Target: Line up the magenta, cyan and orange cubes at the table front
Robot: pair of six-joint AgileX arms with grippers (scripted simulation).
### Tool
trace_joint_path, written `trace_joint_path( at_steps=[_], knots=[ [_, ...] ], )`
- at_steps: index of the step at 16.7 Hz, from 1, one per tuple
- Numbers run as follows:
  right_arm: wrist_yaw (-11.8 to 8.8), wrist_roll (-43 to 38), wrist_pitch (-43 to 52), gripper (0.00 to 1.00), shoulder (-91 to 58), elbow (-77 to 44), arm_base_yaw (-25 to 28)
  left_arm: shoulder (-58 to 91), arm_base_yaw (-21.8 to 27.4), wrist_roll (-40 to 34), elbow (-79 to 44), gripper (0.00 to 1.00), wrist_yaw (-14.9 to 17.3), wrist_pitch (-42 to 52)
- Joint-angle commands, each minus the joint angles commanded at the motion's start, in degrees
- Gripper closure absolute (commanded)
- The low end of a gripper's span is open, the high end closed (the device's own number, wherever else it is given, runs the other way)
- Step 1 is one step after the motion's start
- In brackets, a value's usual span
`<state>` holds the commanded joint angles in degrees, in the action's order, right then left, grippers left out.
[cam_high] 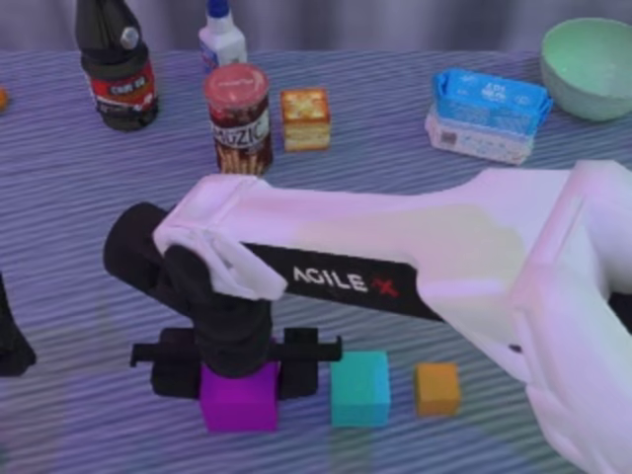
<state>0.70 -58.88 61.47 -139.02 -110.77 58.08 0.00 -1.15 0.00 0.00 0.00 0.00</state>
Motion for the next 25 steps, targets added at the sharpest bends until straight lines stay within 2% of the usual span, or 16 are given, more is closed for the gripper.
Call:
trace_joint_path(
  at_steps=[12,22,25],
  knots=[
    [0.0,0.0,0.0,0.02,0.0,0.0,0.0,0.0,0.0,0.0,0.0,0.0,0.0,0.0],
    [0.0,0.1,0.2,0.0,0.1,-0.2,-0.1,0.0,0.0,0.0,0.0,0.0,0.0,0.0],
    [-0.1,0.1,4.4,0.0,0.8,-3.9,0.2,0.0,0.0,0.0,0.0,0.0,0.0,0.0]
  ],
)
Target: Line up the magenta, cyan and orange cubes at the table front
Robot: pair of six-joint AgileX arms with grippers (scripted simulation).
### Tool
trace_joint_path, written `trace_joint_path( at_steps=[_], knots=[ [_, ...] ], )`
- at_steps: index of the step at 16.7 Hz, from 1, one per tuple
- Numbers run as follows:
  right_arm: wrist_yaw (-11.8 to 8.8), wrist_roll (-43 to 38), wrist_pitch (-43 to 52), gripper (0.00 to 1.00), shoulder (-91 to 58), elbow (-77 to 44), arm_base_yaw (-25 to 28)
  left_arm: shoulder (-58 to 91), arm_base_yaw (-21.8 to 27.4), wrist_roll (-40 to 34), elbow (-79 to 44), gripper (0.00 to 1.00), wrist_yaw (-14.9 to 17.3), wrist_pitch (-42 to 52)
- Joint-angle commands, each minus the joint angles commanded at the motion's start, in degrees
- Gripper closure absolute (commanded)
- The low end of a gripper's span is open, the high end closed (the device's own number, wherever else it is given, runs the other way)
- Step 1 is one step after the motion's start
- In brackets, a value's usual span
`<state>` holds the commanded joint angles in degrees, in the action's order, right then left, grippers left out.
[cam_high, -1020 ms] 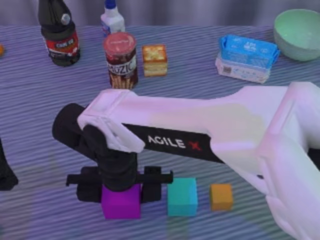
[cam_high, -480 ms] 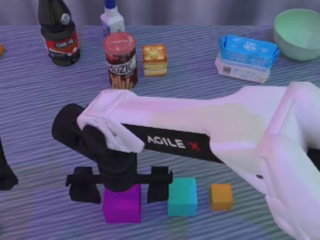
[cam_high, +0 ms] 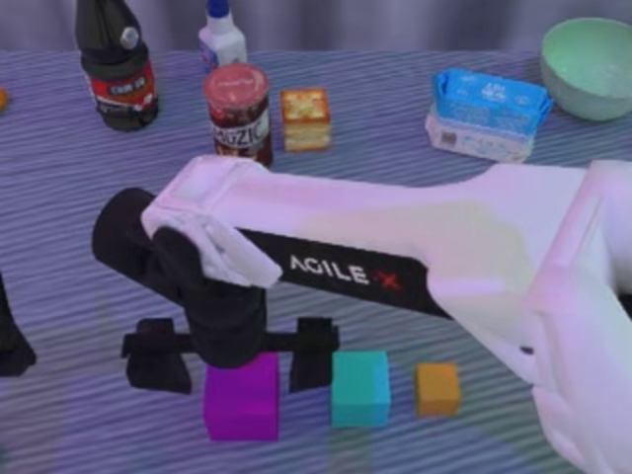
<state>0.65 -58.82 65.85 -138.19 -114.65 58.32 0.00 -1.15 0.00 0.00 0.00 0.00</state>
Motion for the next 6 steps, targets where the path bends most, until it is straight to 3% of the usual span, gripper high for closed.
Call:
trace_joint_path(
  at_steps=[6],
  knots=[
    [0.0,0.0,9.5,0.0,1.9,-7.3,0.2,0.0,0.0,0.0,0.0,0.0,0.0,0.0]
  ],
)
